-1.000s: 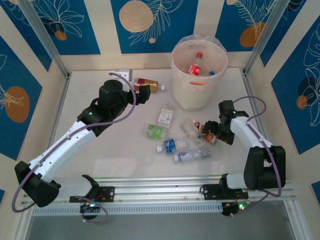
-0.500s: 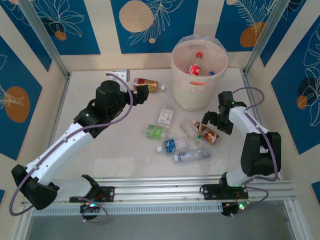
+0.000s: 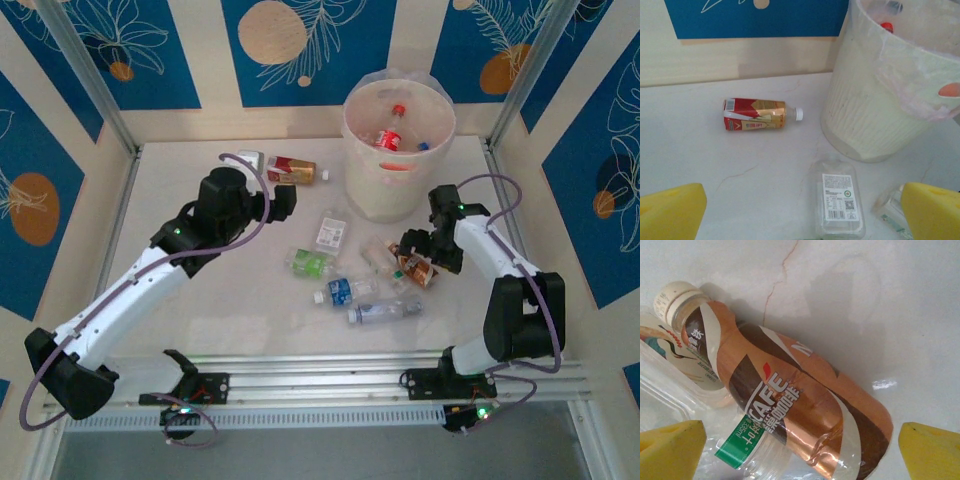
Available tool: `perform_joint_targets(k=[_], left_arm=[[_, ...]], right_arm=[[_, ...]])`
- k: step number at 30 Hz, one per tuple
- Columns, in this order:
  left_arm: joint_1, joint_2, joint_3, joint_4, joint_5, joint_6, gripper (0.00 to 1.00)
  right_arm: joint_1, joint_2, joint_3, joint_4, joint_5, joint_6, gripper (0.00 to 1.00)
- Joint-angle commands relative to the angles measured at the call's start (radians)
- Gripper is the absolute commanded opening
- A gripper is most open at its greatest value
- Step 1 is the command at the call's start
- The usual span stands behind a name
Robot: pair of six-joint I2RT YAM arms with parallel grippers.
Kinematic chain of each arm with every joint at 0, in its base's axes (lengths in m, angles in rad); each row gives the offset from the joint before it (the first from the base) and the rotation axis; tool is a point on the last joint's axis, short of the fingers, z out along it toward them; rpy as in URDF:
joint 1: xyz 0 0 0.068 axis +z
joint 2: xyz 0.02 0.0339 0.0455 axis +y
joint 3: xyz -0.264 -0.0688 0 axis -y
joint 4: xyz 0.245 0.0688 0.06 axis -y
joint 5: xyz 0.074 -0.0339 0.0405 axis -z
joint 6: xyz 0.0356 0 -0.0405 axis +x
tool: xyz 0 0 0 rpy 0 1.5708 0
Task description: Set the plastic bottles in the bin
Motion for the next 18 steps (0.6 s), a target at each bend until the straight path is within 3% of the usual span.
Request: perform_joint_targets(k=[1, 18], left_arm=[[0.008, -0.021, -0.001, -0.004, 0.011, -0.007, 0.99], [0.008, -0.034, -0.009, 0.001, 0.000, -0.025, 0.99]], right_arm=[[0.005, 0.035, 0.000, -0.029, 0.020, 0.005, 0.99], [0.006, 0.130, -0.001, 0.008, 0.066, -0.008, 0.99]])
